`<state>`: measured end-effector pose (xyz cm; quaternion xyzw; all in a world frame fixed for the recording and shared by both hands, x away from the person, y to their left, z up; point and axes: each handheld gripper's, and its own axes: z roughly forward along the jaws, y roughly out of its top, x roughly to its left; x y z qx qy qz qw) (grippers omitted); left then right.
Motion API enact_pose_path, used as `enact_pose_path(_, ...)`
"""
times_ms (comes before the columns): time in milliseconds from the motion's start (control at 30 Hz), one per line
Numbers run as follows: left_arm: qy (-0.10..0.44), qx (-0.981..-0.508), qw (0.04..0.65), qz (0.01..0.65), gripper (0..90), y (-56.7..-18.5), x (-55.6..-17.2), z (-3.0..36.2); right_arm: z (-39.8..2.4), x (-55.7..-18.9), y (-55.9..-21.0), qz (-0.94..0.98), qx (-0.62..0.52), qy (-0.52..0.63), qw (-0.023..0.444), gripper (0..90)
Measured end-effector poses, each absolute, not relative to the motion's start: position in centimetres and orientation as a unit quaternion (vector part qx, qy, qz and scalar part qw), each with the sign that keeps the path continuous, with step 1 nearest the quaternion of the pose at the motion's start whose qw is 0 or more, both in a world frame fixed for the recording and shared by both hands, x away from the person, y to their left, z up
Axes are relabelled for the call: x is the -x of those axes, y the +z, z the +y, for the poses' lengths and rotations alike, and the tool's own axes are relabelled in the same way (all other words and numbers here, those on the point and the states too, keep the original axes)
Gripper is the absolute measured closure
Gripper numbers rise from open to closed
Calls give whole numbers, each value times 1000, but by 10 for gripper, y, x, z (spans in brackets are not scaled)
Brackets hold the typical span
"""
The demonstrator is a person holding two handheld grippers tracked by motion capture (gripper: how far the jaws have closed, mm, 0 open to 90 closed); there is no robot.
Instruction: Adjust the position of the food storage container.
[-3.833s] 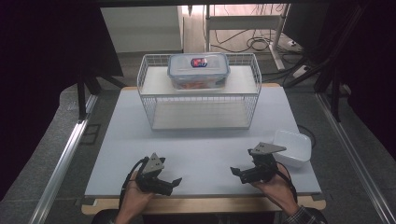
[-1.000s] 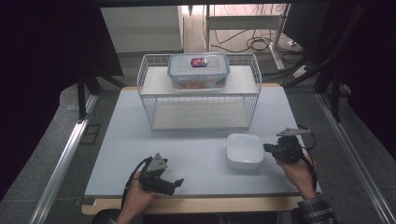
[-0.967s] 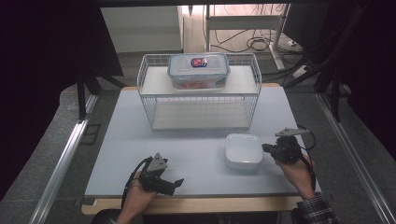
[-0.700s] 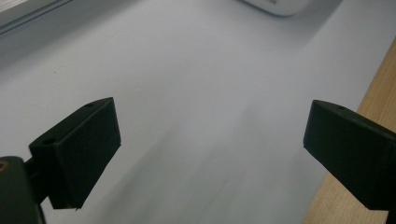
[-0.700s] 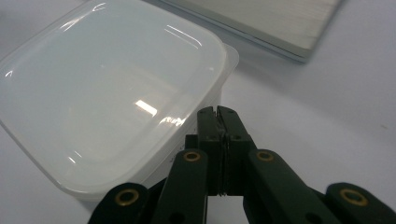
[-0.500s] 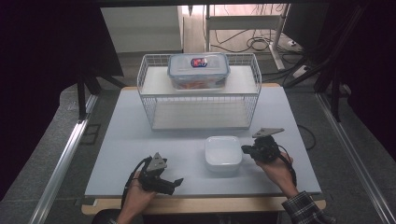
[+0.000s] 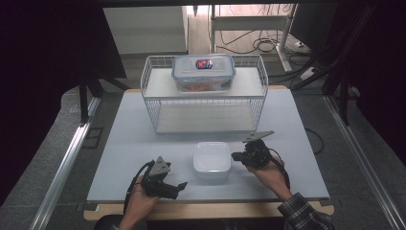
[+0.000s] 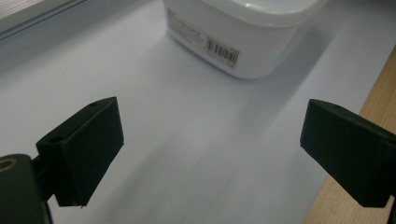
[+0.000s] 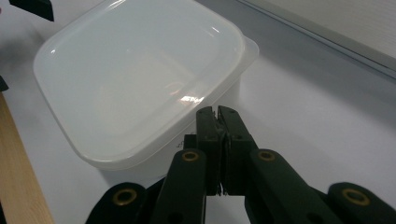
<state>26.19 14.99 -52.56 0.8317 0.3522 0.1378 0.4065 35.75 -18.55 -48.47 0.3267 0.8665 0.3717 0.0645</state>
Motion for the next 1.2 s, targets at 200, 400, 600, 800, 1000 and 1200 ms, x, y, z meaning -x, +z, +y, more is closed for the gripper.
enact_pose_path(200,128,-835,394,361,72,-524,-262,151,-180,-353,-486,868,-320,373,74,860)
enact_pose_path(400,133,-831,392,372,53,-522,-263,154,-192,-338,-479,868,-302,381,105,723)
enact_pose_path(600,133,-823,411,368,32,-523,-263,158,-202,-331,-474,857,-301,404,107,447)
enact_pose_path(800,130,-824,415,364,21,-524,-263,157,-204,-326,-474,850,-294,417,127,229)
enact_pose_path(1000,143,-828,410,353,19,-525,-263,155,-206,-319,-477,851,-283,424,127,112)
enact_pose_path(1200,143,-830,408,352,18,-526,-263,155,-207,-315,-483,859,-276,414,121,67)
